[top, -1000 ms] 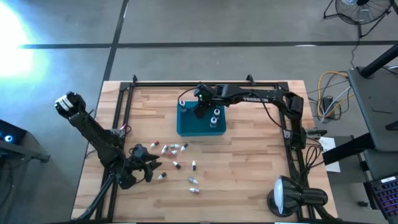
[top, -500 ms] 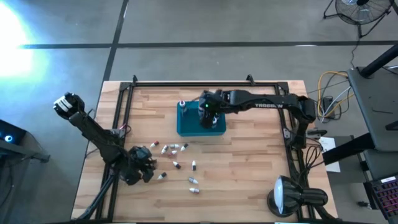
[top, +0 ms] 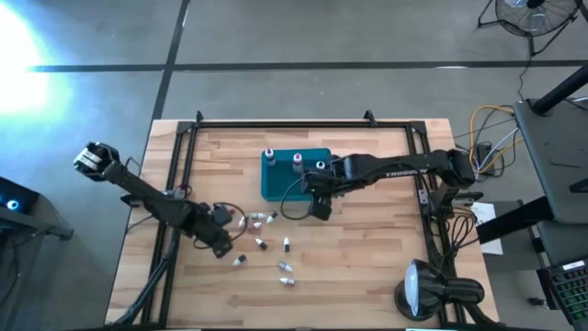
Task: Pick & Place food coloring
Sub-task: Put the small brown food coloring bottle into the bin
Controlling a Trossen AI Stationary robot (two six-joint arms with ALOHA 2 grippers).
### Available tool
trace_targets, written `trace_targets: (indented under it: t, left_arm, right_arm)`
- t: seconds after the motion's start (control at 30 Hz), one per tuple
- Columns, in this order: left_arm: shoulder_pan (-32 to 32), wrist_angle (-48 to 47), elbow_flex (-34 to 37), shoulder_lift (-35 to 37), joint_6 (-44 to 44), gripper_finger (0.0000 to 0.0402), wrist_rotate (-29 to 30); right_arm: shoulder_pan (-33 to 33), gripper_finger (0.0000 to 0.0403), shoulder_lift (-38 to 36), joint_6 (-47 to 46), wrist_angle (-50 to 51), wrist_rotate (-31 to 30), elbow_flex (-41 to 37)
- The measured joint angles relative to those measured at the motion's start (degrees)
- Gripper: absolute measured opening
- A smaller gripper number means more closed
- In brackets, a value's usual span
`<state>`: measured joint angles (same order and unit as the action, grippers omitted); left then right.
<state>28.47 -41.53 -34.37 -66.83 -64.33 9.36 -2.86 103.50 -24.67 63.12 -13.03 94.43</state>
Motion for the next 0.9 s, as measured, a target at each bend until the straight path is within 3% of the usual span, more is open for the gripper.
trace_targets:
  t: [0.3, 0.6, 0.9]
  left_arm:
    - [-1.84, -1.27, 0.0, -6.51, 16.33, 0.0163, -2.4]
    - [-1.84, -0.04, -0.25, -13.4, 25.95, 0.0159, -2.22]
    - [-1.86, 0.69, -0.09, -11.31, 28.56, 0.006, -2.55]
  right_arm:
    - [-4.27, 0.0235, 0.0, -10.68, -0.36, 0.11, -0.04]
    - [-9.77, 0.0235, 0.17, -25.54, -1.32, -0.16, -0.28]
    - [-14.54, 0.0217, 0.17, -34.83, -2.15, -1.65, -2.17]
